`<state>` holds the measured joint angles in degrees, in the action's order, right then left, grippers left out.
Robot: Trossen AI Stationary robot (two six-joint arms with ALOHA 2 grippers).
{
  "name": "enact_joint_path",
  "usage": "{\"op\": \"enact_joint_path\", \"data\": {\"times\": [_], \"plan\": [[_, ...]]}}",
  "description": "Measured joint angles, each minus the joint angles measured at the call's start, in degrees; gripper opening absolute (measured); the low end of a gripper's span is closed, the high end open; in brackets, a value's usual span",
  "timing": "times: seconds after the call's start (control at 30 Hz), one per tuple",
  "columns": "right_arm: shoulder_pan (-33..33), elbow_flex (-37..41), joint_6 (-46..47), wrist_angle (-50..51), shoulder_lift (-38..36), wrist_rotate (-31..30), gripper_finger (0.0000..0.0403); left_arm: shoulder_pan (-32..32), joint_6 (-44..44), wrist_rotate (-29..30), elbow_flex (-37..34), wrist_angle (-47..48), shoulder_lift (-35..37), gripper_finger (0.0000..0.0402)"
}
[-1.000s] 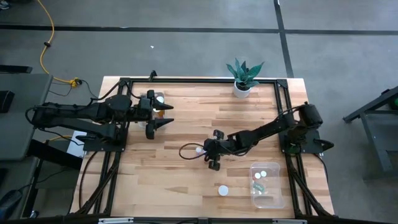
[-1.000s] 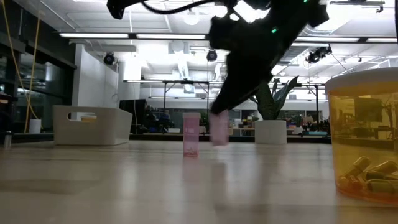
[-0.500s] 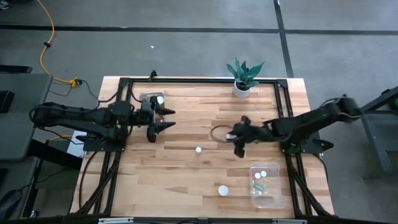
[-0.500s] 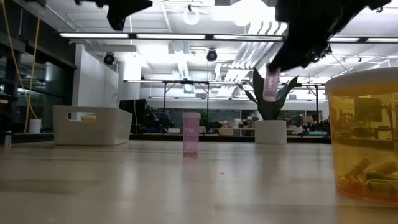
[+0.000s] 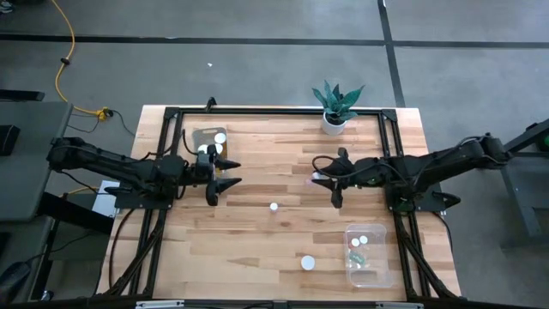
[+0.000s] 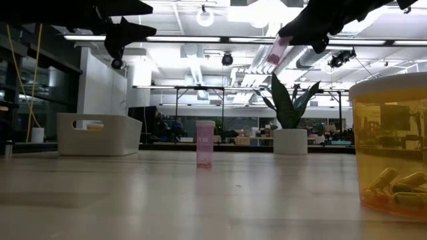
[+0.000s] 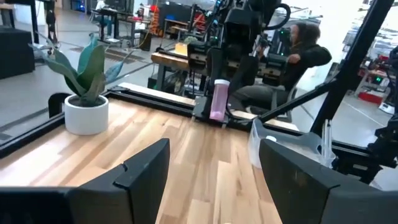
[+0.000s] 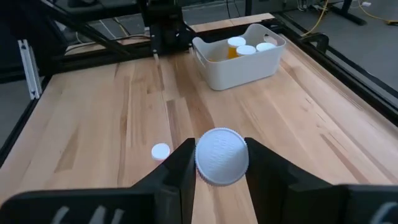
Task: Pick and place medicine bottles into bin by pill shape (circle, oval)
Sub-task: Put the bottom pink tablet bottle into the transparent bin
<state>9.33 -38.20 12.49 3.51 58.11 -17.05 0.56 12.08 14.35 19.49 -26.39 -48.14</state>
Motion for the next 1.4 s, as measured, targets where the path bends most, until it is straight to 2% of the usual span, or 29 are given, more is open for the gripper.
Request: {"op": "enact_joint_path", "data": {"times": [0.47, 0.63, 0.77, 0.87, 1.0, 1.13, 1.27, 1.4], "plan": [[-0.12, 0.00, -1.01, 0.04, -0.02, 1.73, 0.0104, -0.02, -0.57, 0.00, 0.02, 0.00, 0.00, 0.0238], [-0.03, -0.71, 0.43, 1.22, -0.02, 6.06, 0.0105, -0.02, -2.71, -0.04, 0.04, 0.00, 0.00, 0.0238], [2.71, -6.02, 3.18, 10.42, 0.09, 11.68, 0.0105, -0.02, -2.68, -0.09, 0.04, 0.00, 0.01, 0.0238], [7.21, -10.81, 8.17, 21.81, 0.19, 14.15, 0.0106, -0.02, -2.69, -0.05, 0.04, 0.00, 0.00, 0.0238], [17.00, -14.81, 20.62, 34.24, 0.28, 16.19, 0.0105, -0.02, -2.69, -0.04, 0.04, 0.00, 0.00, 0.0238], [28.61, -14.22, 36.71, 38.46, 0.30, 15.85, 0.0105, -0.02, -2.77, 0.62, 0.04, 0.00, 0.02, 0.0238], [39.80, -12.42, 51.41, 39.29, 2.65, 10.85, 0.0105, -0.04, -2.84, 1.34, 0.05, -0.01, 0.00, 0.0238], [46.54, -12.30, 60.97, 41.61, 8.34, 4.06, 0.0105, -0.04, -2.84, 1.46, 0.07, 0.00, 0.00, 0.0238]]}}
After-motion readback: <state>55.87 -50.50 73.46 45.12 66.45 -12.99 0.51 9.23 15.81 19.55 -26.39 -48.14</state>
